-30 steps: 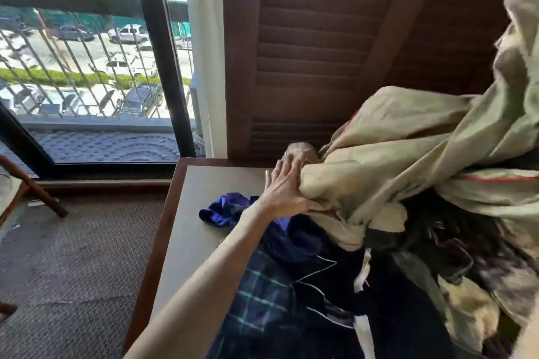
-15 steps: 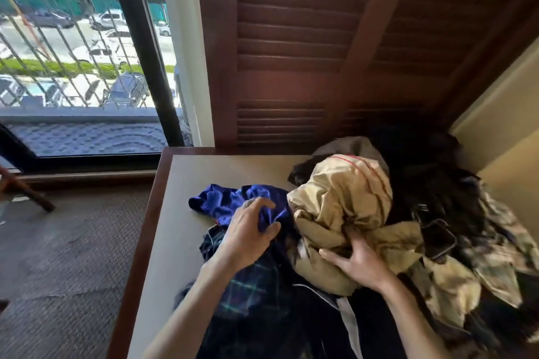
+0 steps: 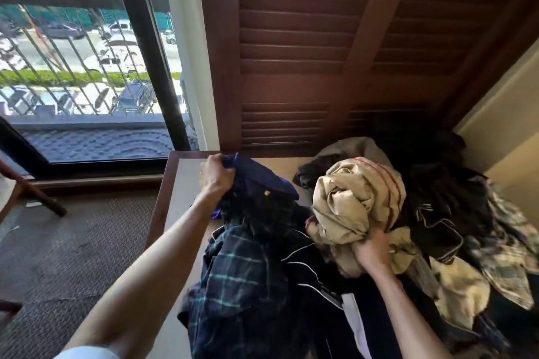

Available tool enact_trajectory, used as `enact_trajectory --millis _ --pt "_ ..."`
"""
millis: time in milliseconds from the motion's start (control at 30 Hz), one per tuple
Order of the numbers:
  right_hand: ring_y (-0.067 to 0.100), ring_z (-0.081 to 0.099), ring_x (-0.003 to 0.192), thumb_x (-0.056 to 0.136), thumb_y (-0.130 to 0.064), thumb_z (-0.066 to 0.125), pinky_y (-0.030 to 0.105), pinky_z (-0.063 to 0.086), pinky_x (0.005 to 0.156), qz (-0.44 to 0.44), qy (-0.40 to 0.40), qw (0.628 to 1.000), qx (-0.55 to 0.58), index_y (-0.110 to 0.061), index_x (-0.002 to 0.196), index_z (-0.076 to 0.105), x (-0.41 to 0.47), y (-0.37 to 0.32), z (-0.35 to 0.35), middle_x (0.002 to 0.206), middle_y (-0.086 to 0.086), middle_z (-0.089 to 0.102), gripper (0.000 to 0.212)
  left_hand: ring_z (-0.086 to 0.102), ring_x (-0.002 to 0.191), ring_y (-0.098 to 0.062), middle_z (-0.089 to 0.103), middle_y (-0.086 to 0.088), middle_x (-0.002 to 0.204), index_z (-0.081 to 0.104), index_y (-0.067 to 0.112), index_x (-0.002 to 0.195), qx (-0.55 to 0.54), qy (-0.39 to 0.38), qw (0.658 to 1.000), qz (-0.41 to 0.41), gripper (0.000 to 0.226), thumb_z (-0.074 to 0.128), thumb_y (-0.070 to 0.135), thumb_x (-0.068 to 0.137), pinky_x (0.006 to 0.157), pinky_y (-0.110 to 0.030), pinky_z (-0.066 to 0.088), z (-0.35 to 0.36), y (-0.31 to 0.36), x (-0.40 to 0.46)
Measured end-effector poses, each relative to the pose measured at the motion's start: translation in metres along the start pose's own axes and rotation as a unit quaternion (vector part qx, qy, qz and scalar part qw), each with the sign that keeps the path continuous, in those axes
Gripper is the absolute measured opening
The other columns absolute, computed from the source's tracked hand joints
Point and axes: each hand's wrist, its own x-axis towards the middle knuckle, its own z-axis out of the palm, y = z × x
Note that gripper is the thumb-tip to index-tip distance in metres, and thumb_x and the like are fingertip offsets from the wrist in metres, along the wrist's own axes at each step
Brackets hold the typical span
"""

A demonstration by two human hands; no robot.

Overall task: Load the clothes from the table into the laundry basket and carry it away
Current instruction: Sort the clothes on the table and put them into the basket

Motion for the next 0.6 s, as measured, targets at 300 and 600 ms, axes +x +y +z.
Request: enact_trajectory --millis 300,600 --pt "0.047 0.068 0.086 0.066 -0.011 0.082 0.049 0.058 0.072 -0.02 0.092 0.982 -0.164 -0.013 0.138 0.053 -0.006 -0.049 -0.031 0.099 0.024 0.07 0.077 0.036 0.141 -0.044 0.027 -0.02 0.159 0.011 0.028 0.159 0.177 -0.115 0.977 0.015 0.09 0.06 0.059 0.09 0.114 -0.054 0.034 -0.007 -0.022 -0.038" --pt "0.024 0.057 0.124 0.079 -0.044 0.075 0.032 0.046 0.103 -0.001 -0.189 0.975 -0.115 -0.019 0.133 0.059 -0.054 -0.027 -0.008 0.129 0.005 0.061 0.062 -0.009 0.156 -0.022 -0.001 0.0 0.17 0.006 0.029 0.162 0.213 -0.286 0.89 0.283 0.075 0.037 0.06 0.1 0.126 -0.046 -0.003 0.128 0.016 -0.161"
